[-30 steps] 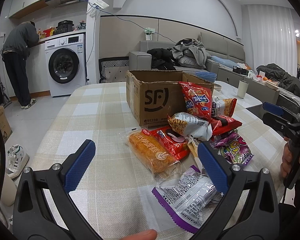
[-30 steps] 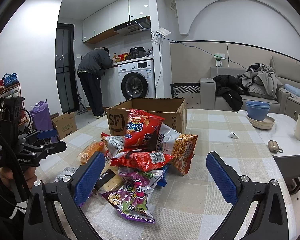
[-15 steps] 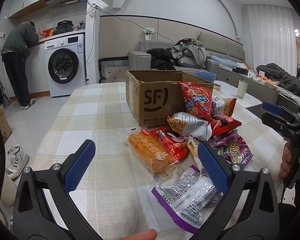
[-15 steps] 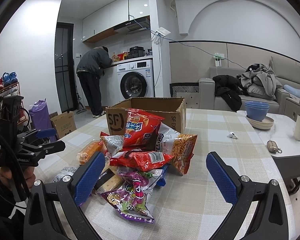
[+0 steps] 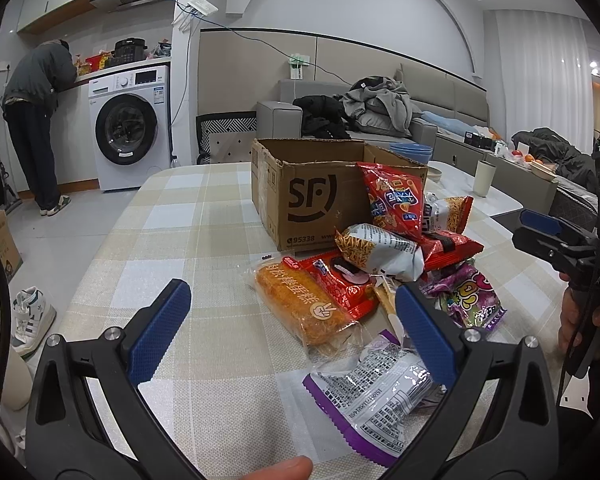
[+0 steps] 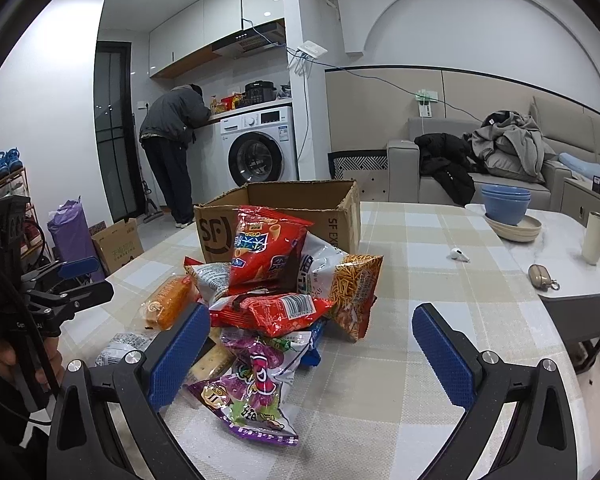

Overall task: Organize snacks
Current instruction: 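Lower the left gripper onto the white-and-purple snack bag while the right gripper grasps the purple candy bag, then lift both held bags and carry them over the open cardboard box, then lower both bags into the box and open both grippers, then move both tools back toward the remaining snack pile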

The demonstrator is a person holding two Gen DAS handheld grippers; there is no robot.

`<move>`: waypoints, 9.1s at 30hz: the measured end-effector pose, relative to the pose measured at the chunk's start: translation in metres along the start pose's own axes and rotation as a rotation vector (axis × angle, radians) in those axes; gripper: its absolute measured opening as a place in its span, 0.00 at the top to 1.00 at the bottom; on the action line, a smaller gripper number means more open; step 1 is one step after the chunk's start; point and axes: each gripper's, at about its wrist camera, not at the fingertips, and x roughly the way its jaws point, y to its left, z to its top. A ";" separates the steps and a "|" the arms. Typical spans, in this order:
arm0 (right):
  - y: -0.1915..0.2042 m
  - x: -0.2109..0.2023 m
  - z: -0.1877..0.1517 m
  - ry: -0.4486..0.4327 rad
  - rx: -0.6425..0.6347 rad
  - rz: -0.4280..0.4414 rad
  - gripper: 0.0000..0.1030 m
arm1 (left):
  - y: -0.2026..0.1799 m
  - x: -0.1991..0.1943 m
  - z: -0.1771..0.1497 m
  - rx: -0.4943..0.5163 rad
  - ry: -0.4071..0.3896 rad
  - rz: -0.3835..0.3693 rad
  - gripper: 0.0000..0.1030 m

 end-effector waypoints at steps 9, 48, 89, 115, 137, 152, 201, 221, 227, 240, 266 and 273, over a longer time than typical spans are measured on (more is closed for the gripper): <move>0.006 0.005 0.002 0.033 -0.026 -0.007 0.00 | -0.001 0.004 -0.001 -0.010 0.000 0.004 0.01; 0.011 0.081 -0.029 0.437 0.114 0.176 0.49 | -0.046 0.026 -0.024 0.243 0.242 -0.222 0.01; -0.011 0.061 -0.031 0.424 0.109 0.126 0.82 | -0.052 0.039 -0.033 0.312 0.332 -0.292 0.24; -0.018 0.043 -0.023 0.338 0.113 0.145 0.83 | -0.044 0.034 -0.023 0.188 0.285 -0.343 0.63; -0.024 -0.006 0.013 0.076 0.176 0.119 0.83 | -0.019 0.002 0.036 0.024 0.096 -0.188 0.63; -0.023 0.006 0.048 -0.002 0.188 0.095 0.83 | -0.008 0.035 0.083 -0.052 0.043 -0.083 0.63; -0.023 0.130 0.105 0.079 0.148 0.082 0.83 | -0.018 0.196 0.174 -0.047 0.107 -0.035 0.63; -0.022 0.168 0.104 0.147 0.158 0.069 0.82 | -0.020 0.255 0.168 -0.027 0.180 -0.030 0.62; -0.023 0.171 0.106 0.164 0.158 0.078 0.82 | -0.018 0.256 0.163 -0.033 0.194 -0.040 0.62; -0.023 0.164 0.108 0.160 0.108 0.058 0.55 | -0.029 0.225 0.160 0.016 0.153 -0.019 0.18; -0.028 0.086 0.058 0.171 0.133 0.014 0.01 | 0.004 0.115 0.107 -0.054 0.175 0.032 0.01; -0.014 0.081 0.044 0.223 0.089 0.018 0.01 | 0.015 0.106 0.087 -0.067 0.190 0.031 0.01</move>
